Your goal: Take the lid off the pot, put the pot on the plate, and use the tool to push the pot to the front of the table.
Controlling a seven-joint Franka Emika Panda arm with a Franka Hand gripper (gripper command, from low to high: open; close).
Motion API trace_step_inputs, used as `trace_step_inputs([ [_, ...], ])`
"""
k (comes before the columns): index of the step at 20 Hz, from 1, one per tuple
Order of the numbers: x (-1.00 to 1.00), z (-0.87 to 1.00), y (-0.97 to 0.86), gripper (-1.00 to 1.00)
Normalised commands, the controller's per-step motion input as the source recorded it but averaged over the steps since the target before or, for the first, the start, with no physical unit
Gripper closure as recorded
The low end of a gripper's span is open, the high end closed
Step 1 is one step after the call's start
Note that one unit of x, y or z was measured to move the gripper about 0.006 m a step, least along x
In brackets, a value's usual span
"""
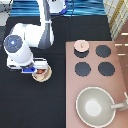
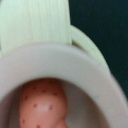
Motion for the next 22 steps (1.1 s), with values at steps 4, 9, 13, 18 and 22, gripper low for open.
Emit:
trace_step_inputs([
  [4,-0.65,0.46,-0.47,-1.00],
  [9,-0.74,0.23,-0.49,-1.00],
  [13,-0.82,0.02,-0.50,-1.00],
  [18,-0.87,0.00,-0.52,-1.00],
  [22,-0.84,-0.02,-0.56,-1.00],
])
